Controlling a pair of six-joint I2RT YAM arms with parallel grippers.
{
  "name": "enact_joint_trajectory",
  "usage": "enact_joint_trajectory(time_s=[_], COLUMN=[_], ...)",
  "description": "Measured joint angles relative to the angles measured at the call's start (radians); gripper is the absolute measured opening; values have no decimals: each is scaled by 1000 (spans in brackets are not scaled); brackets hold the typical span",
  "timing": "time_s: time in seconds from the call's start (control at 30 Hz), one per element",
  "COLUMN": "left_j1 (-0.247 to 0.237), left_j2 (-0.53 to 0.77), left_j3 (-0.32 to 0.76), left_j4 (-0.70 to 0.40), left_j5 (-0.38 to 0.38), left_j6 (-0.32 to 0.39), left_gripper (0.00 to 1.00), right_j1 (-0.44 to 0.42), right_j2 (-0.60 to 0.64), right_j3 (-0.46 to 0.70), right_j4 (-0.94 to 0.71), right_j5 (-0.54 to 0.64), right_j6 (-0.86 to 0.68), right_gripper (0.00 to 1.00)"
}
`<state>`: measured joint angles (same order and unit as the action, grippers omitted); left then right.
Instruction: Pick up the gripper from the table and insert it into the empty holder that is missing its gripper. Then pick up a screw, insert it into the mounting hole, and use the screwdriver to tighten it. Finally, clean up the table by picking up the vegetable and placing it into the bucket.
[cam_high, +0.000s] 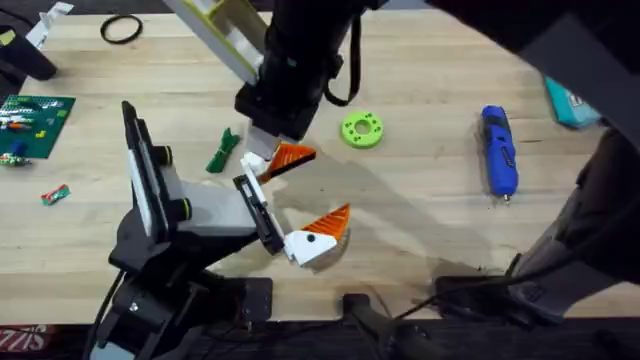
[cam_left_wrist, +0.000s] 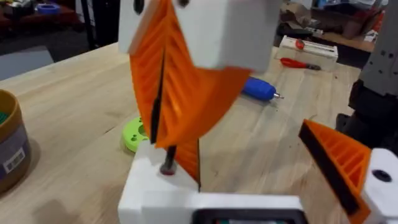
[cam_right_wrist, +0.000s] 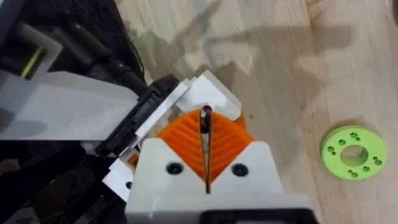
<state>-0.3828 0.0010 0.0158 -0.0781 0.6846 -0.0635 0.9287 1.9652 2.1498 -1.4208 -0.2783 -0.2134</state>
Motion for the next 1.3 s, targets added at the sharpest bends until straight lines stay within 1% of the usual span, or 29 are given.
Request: enact_joint_trajectory(time_s=[0.73,0.9,0.97,1.07,1.3], left_j1=[0,0,0,0,0], left_j2=[0,0,7,14,14], left_j3=[0,0,0,0,0], left_j4=[0,0,-3,-2,-2], left_j5=[0,0,-2,-2,0], left_j6=[0,0,-23,-33,-39], left_gripper=[986,986,986,986,986], right_j1=[7,7,6,5,5], right_j2=[6,35,53,58,58], right_j3=[0,0,0,0,1], right_j4=[0,-2,-4,-7,-12], right_j5=[0,0,-1,-1,-1], right_j6=[0,0,0,0,0], right_gripper=[5,5,5,5,5])
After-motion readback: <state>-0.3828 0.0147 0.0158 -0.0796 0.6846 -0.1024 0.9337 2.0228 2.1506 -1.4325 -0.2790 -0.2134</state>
